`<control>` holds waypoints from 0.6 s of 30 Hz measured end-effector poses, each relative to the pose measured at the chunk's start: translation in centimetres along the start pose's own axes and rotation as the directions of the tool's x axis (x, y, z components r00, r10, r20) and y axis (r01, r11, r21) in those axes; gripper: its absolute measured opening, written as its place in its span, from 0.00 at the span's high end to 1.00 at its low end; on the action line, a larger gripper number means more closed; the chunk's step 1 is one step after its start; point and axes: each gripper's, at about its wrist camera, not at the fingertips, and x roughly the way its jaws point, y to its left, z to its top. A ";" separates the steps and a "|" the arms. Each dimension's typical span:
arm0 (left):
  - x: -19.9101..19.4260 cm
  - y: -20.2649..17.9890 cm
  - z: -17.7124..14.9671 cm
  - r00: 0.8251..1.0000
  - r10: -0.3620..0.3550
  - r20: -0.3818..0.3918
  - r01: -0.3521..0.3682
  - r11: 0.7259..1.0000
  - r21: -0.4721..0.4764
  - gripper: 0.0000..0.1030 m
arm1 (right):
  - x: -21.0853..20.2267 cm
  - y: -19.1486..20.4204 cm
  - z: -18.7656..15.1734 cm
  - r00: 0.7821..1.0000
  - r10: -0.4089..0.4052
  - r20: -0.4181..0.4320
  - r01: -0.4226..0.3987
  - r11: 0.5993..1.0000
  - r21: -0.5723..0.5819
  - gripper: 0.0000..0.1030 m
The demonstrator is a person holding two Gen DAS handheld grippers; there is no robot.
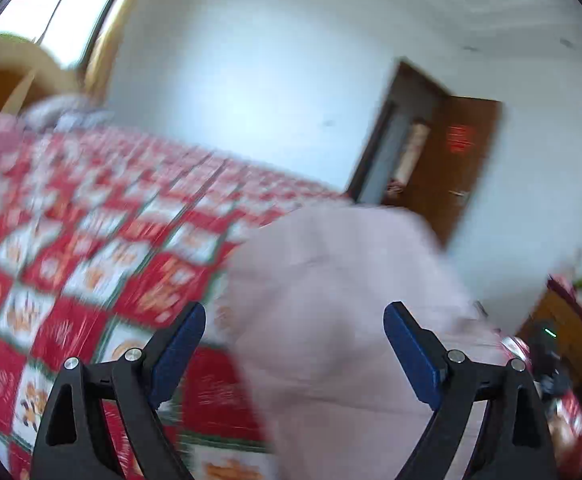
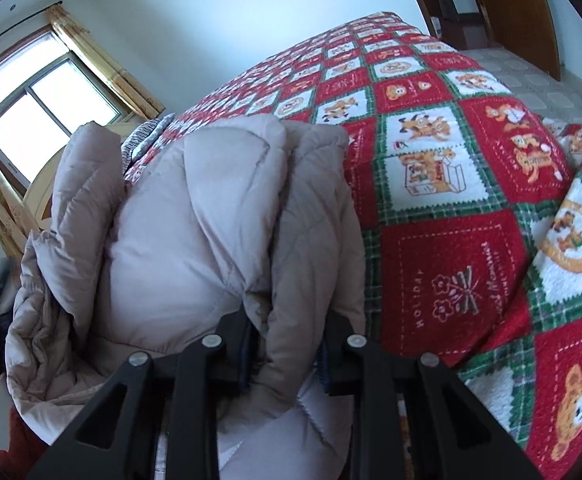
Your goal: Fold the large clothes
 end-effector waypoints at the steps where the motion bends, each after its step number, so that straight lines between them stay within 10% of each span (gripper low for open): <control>1: 1.1 0.7 -0.3 1.000 0.013 -0.025 -0.014 1.000 -0.016 0.12 | 0.0 0.1 0.0 1.000 -0.001 0.000 0.001 1.000 0.000 0.75; 9: 7.5 1.5 -2.4 0.974 -0.214 -0.073 0.187 0.945 -0.268 0.12 | 0.5 0.2 0.0 0.999 -0.039 -0.036 0.038 0.999 -0.019 0.75; 14: 8.3 -5.1 -0.7 0.961 -0.258 -0.097 0.255 0.966 -0.041 0.12 | 1.1 -0.6 0.1 0.998 -0.032 -0.062 0.032 0.999 -0.007 0.75; 18: 8.8 -11.1 -0.4 0.948 -0.279 -0.154 0.307 0.931 0.197 0.12 | 1.4 -1.1 0.2 0.997 -0.018 -0.075 0.019 1.000 0.007 0.74</control>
